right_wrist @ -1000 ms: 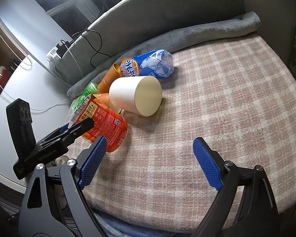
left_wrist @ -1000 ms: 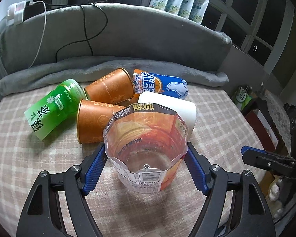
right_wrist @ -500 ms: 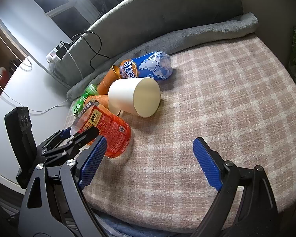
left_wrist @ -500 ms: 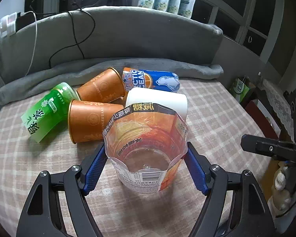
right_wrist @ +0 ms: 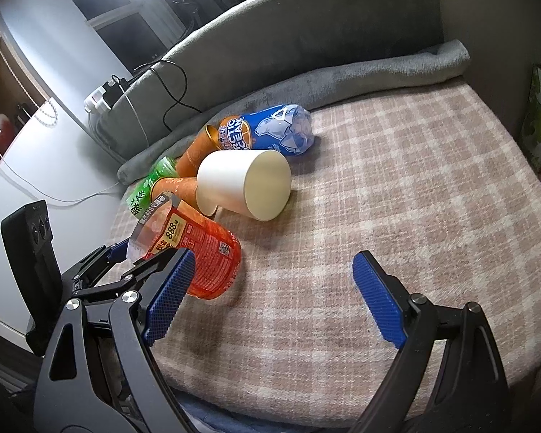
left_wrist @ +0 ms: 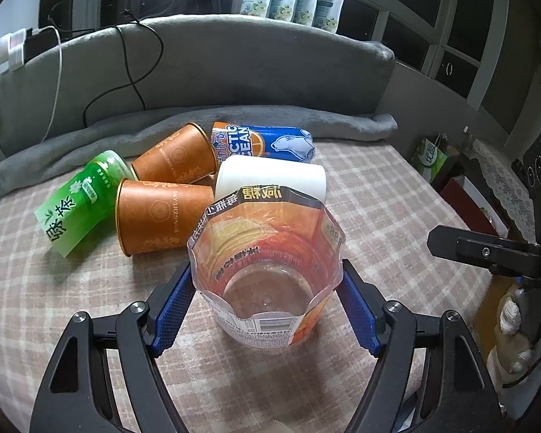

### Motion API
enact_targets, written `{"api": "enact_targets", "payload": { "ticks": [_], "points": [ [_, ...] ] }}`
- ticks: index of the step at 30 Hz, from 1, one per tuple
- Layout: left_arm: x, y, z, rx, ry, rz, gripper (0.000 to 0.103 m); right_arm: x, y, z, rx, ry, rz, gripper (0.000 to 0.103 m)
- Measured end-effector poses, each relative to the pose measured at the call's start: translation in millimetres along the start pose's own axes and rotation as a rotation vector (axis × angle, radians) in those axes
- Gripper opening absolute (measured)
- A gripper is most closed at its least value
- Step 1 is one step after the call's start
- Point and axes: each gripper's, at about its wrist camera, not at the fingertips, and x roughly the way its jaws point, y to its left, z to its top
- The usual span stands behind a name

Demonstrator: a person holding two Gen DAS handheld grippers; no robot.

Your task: Flip cup upright

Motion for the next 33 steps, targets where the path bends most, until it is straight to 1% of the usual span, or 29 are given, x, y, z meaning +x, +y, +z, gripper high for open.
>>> {"api": "enact_targets", "payload": {
  "ticks": [17,25,29,33],
  "points": [
    [-9.7,1.9,-10.6,-0.027,0.017,-0.047,0.078,-14.4,23.1,-1.4,-0.143,-0.096,-0.148,0.091],
    [-16.7,6.0,-16.1,-0.031,0.007,-0.045,0.078,-17.7,30.9,-3.9,-0.187,-0.126,-0.184,0.091],
    [-25.2,8.0,-20.8,-0.025,-0.010,-0.030,0.078,-20.8,32.7,-3.5,-0.194,-0.145,-0.190,0.091],
    [-41.0,16.3,-26.0,-0.040,-0.060,-0.001,0.078,-24.9,35.8,-4.5,-0.210,-0.180,-0.213,0.092]
  ]
}}
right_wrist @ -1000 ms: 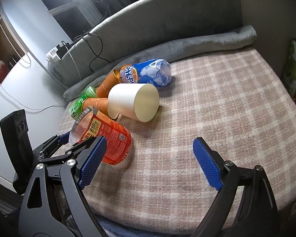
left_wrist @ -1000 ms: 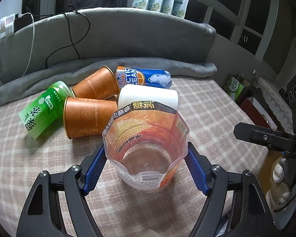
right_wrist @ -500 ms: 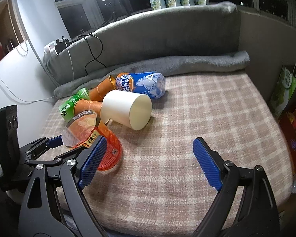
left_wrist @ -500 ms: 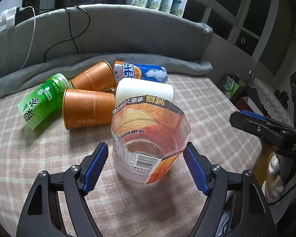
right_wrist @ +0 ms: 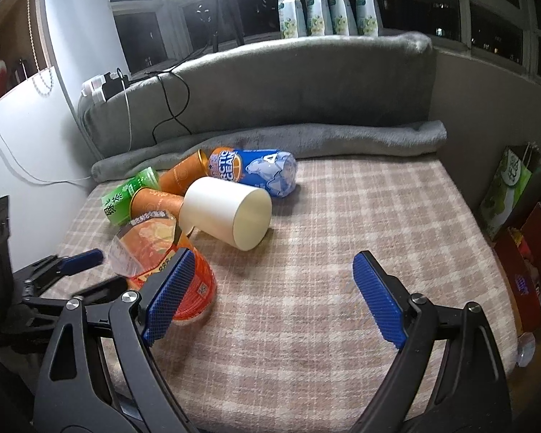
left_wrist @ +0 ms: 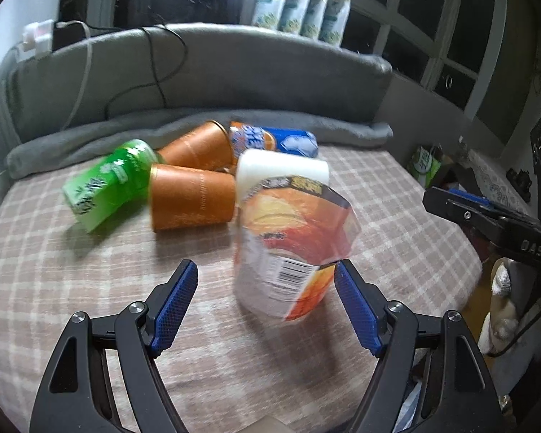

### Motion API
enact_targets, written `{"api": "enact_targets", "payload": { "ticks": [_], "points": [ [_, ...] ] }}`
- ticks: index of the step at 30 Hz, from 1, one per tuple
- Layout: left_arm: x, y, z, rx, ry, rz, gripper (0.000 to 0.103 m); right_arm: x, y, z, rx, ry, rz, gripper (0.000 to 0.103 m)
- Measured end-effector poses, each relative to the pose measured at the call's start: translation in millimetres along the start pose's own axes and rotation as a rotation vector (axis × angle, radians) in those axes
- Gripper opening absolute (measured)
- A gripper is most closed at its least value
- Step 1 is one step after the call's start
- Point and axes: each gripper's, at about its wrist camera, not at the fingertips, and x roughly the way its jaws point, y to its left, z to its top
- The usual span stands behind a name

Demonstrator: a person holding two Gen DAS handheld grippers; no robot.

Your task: Flip cup upright

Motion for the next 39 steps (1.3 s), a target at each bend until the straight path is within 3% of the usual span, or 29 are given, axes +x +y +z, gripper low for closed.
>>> {"api": "enact_targets", "payload": {
  "ticks": [2,8,15,29,39],
  "points": [
    [-11.9,6.0,-1.7,-0.018,-0.048,0.022,0.078,-3.0,1.8,0.0,-0.010,-0.019,-0.015,0.092],
    [-53.9,14.3,-3.5,-0.036,-0.268,0.181,0.078,-12.7,5.4,1.3,-0.010,-0.083,-0.037,0.093],
    [-80.9,19.4,-0.8,-0.060,-0.399,0.246,0.080,-26.6,14.1,4.2,-0.032,-0.175,-0.077,0.097],
    [-103.3,17.3,-4.2,-0.057,-0.494,0.312,0.081,-43.3,22.8,6.3,-0.032,-0.318,-0.151,0.102],
    [-101.2,17.4,-4.1,-0.057,-0.478,0.303,0.081,-48.4,26.3,7.4,-0.044,-0.369,-0.211,0.103]
  ]
}}
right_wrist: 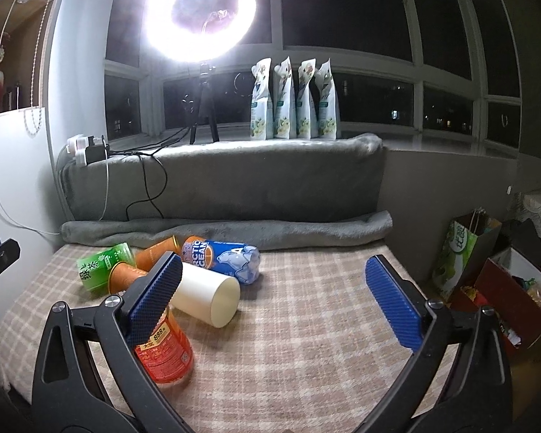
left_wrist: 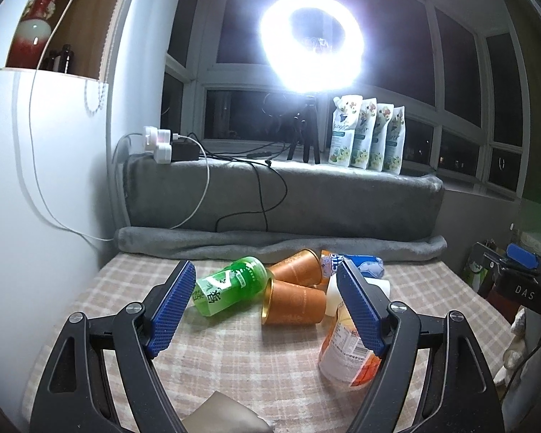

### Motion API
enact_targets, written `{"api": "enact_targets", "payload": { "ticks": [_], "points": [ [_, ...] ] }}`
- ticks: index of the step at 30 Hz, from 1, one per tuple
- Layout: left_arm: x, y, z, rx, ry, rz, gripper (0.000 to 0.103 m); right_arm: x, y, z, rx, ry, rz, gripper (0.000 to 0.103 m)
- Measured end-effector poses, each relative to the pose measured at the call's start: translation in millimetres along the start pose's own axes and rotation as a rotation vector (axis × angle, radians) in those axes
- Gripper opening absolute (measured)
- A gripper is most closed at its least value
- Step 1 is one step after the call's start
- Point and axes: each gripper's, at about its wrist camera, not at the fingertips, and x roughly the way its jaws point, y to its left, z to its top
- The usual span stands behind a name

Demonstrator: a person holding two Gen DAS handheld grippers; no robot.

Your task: Flip cup upright

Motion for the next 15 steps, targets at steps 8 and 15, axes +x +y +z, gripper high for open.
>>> {"api": "enact_targets", "payload": {
  "ticks": [8,15],
  "points": [
    [-1.0,0.0,-0.4,-0.003,-0.001,-0.002,0.081,-2.8,1.9,2.1,-0.013,-0.020,-0.012,0.103],
    [-1.6,-0.4,-0.2,-0.004,0.001,-0.002,0.081,-3.2,1.6,2.4,-0.012,-0.023,-0.014,0.103]
  ]
}}
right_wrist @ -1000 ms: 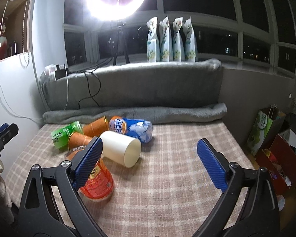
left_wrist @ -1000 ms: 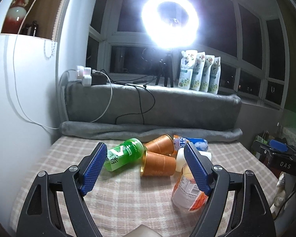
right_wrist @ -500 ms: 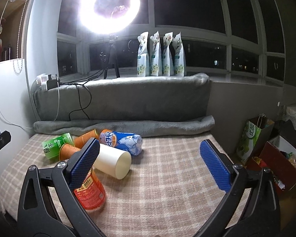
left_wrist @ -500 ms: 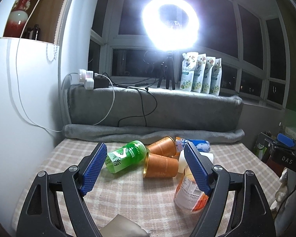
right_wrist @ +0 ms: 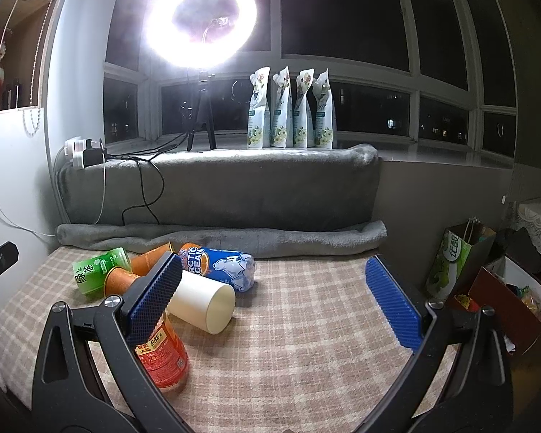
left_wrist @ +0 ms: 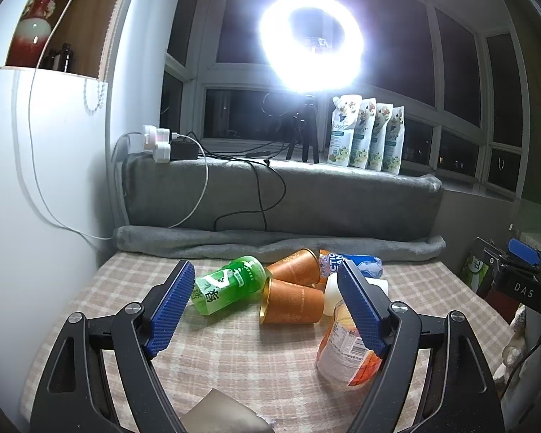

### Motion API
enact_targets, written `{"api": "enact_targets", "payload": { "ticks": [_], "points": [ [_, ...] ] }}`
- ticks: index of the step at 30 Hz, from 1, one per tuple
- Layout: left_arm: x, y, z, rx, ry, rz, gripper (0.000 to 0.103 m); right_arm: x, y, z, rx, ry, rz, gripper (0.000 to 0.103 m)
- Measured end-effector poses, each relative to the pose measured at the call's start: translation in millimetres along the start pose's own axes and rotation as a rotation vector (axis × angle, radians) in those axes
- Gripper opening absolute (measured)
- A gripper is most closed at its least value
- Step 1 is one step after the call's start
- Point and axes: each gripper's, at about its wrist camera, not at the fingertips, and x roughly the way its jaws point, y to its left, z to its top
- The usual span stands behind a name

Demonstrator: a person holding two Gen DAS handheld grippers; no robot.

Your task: Flip cup upright

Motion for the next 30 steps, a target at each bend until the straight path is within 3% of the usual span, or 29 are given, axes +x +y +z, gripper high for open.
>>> {"api": "enact_targets", "payload": {
  "ticks": [30],
  "points": [
    [-2.0,-3.2,2.2,0.011,-0.006,-0.003,0.081,0.3,-0.3,0.1,0.002,0.002,0.001,0.103]
  ]
}}
